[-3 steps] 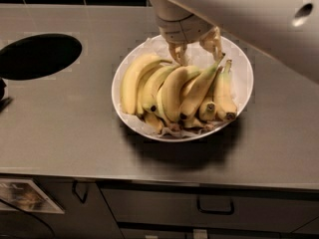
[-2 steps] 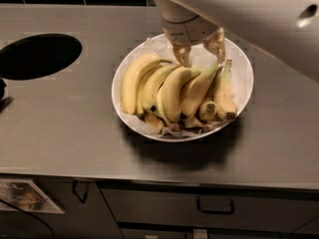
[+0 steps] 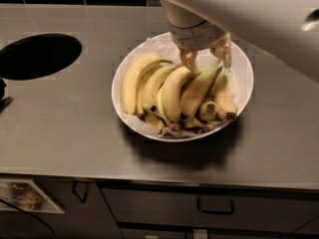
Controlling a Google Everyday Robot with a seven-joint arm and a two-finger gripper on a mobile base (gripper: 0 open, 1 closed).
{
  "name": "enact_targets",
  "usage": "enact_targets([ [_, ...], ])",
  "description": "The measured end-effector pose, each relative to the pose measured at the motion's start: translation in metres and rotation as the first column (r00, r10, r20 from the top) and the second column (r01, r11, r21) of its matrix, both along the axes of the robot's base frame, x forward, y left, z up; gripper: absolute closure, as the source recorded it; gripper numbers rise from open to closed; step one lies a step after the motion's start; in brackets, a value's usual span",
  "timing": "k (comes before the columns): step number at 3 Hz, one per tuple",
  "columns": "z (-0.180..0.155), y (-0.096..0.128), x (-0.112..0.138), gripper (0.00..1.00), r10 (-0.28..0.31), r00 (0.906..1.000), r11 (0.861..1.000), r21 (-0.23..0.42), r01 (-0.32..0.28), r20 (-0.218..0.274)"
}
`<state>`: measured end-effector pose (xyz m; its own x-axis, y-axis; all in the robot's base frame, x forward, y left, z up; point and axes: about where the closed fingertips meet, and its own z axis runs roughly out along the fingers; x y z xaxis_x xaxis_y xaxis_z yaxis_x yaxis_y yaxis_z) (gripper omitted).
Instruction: Pick banana from white bowl
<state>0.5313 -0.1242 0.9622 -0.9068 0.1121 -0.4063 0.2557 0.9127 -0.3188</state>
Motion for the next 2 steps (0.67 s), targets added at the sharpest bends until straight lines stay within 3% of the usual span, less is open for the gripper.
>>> enact_targets([
  [2, -0.0191, -0.0070, -0.0056, 0.54, -0.013, 0.9980, 1.000, 0.008, 0.013, -0.061],
])
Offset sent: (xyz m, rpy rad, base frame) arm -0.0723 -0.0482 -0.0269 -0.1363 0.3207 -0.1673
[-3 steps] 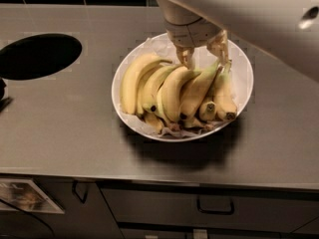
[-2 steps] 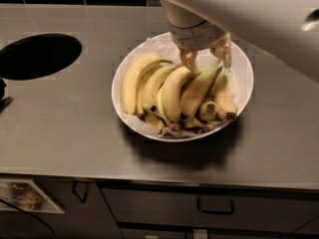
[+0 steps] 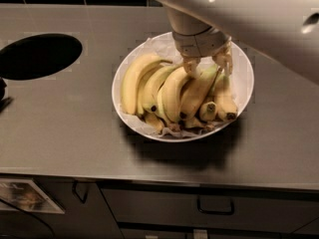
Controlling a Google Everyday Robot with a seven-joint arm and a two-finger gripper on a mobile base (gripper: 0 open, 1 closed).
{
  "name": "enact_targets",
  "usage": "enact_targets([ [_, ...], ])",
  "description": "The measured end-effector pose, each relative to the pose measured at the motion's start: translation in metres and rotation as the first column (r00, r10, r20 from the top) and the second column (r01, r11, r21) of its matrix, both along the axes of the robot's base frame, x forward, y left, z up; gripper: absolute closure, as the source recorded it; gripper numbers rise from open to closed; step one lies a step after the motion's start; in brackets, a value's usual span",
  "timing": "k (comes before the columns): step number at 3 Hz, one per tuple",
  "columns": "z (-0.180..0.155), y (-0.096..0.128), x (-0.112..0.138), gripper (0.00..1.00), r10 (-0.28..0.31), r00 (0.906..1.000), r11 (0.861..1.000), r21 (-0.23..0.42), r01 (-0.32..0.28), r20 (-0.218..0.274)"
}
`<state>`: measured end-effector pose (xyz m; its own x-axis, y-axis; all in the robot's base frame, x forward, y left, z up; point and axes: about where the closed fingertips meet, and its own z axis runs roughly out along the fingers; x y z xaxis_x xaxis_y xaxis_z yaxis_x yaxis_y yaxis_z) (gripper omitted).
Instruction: Pick banana from white bowl
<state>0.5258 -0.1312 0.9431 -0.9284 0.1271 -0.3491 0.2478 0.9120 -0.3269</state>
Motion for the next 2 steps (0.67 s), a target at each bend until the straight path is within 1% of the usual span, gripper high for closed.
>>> enact_targets([
  [2, 0.0000, 0.0000, 0.0000, 0.54, 0.000, 1.0000, 1.000, 0.000, 0.000, 0.000],
])
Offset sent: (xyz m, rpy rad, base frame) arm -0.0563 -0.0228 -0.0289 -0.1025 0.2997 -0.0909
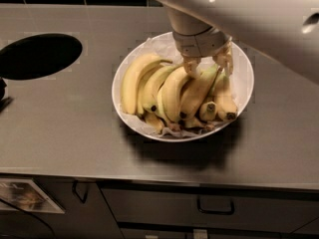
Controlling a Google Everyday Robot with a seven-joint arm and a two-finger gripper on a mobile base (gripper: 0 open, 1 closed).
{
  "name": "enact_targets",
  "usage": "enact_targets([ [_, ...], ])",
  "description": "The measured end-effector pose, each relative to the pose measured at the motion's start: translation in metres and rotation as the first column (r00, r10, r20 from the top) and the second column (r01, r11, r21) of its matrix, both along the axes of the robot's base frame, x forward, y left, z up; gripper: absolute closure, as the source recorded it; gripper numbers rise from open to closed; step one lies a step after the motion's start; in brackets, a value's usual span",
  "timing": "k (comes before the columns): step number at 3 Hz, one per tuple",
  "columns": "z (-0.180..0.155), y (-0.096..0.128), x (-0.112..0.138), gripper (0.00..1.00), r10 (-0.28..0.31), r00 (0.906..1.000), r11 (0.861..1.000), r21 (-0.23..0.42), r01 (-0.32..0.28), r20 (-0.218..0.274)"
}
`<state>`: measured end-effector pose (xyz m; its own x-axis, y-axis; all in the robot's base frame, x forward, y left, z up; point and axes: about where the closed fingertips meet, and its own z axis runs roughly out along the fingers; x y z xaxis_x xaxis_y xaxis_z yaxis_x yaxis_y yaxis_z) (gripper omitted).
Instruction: Pick banana from white bowl
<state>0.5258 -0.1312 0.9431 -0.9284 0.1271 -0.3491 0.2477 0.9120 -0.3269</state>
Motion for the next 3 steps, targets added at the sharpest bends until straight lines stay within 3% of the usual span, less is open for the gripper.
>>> enact_targets([
  [3, 0.0000, 0.0000, 0.0000, 0.54, 0.000, 1.0000, 1.000, 0.000, 0.000, 0.000],
])
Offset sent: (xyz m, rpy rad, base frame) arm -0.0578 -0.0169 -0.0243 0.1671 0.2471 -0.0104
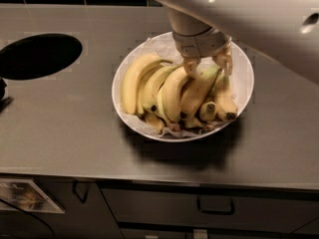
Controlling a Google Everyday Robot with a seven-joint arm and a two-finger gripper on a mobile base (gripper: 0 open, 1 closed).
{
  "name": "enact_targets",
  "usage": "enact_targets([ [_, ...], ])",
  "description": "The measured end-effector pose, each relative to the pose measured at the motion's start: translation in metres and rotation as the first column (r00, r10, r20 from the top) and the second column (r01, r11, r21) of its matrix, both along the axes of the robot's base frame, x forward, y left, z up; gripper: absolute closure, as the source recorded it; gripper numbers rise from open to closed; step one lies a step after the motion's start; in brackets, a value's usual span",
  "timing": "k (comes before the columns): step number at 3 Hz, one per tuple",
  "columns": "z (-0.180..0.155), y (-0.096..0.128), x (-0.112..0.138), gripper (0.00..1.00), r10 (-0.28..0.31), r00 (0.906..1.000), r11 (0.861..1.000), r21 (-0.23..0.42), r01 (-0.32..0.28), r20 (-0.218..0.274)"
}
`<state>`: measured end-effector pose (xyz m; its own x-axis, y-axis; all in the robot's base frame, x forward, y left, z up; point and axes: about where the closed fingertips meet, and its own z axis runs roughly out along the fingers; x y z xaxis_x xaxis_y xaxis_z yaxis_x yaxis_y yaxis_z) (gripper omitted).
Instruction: Pick banana from white bowl
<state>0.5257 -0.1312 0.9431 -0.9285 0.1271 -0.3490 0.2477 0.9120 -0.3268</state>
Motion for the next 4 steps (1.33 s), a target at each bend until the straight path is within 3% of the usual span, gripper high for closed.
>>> enact_targets([
  [4, -0.0001, 0.0000, 0.0000, 0.50, 0.000, 1.0000, 1.000, 0.000, 0.000, 0.000],
])
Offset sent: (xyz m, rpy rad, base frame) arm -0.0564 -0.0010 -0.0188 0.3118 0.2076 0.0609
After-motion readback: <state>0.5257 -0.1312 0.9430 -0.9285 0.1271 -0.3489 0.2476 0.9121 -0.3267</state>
